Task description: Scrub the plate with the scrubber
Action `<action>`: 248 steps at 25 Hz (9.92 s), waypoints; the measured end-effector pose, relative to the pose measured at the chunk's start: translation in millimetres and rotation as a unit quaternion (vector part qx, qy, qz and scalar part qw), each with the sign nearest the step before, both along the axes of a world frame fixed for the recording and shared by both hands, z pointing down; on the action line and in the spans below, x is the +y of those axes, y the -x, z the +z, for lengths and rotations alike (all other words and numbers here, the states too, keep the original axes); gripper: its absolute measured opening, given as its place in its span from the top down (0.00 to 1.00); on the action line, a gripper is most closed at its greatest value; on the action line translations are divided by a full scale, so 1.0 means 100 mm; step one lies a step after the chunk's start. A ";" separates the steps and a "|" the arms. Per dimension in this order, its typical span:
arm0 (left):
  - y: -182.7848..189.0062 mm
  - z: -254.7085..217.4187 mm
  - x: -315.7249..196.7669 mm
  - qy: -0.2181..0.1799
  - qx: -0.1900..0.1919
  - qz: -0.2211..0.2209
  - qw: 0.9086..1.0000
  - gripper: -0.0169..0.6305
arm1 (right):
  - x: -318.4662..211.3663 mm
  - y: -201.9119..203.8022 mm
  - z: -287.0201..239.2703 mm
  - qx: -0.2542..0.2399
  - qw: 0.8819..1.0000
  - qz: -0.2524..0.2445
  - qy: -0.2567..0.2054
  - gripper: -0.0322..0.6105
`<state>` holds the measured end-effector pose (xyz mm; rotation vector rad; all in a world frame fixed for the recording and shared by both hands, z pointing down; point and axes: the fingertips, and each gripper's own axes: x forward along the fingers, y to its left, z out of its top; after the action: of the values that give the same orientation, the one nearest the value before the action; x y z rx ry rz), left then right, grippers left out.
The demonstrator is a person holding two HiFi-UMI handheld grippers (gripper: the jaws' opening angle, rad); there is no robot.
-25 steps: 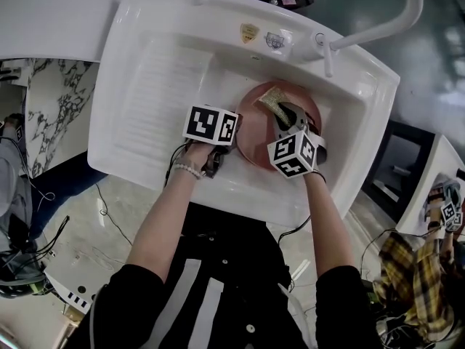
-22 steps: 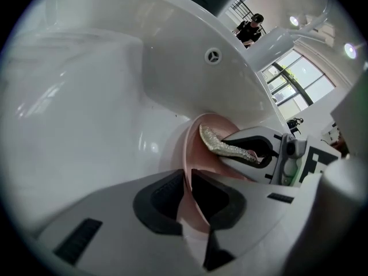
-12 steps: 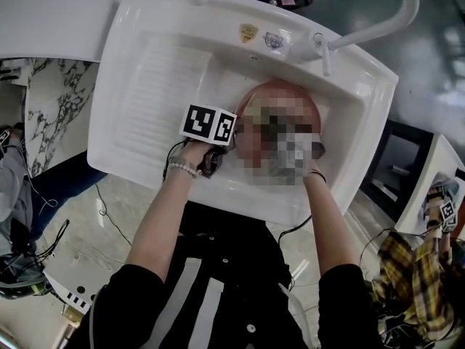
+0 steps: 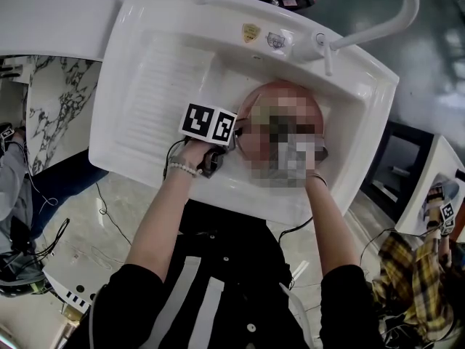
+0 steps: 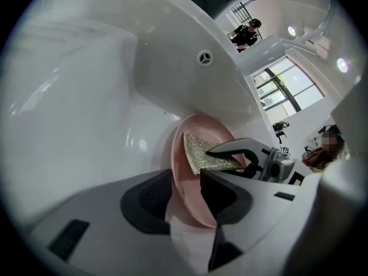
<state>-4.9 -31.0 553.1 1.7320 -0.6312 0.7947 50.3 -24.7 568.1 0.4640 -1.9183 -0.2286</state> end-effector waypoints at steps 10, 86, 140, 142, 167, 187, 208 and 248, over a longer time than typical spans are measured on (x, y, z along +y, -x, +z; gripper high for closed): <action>0.00 -0.01 0.01 0.009 0.008 -0.006 1.000 0.76 | 0.10 0.04 -0.03 -0.033 0.999 0.000 0.026 0.84; 0.21 0.07 -0.29 -0.054 -0.070 -0.085 0.993 0.94 | -0.27 -0.24 -0.12 -0.140 0.980 0.085 0.111 0.84; 0.24 -0.06 -0.32 -0.079 -0.070 -0.085 0.991 0.94 | -0.47 -0.38 -0.41 -0.128 0.984 0.095 0.074 0.84; 0.24 -0.07 -0.32 -0.080 -0.071 -0.085 0.991 0.94 | -0.52 -0.40 -0.35 -0.120 0.985 0.097 0.071 0.84; 0.26 -0.09 -0.34 -0.090 -0.074 -0.086 0.989 0.94 | 0.32 -0.24 -0.21 -0.135 0.961 0.130 0.204 0.84; 0.25 -0.10 -0.35 -0.091 -0.072 -0.091 0.989 0.94 | 1.15 0.11 -0.44 -0.175 0.911 0.037 0.371 0.84; 0.27 -0.14 -0.34 -0.087 -0.057 -0.096 0.990 0.94 | -0.40 -0.04 -0.30 -0.024 0.995 -0.093 -0.007 0.84; 0.24 -0.15 -0.38 -0.107 -0.067 -0.091 0.988 0.94 | 1.16 -0.66 -0.26 0.184 0.925 -0.016 0.332 0.84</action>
<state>-29.0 -69.5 538.4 1.7918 -0.9830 0.7396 116.3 91.5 542.2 -0.0677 -1.5116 0.2973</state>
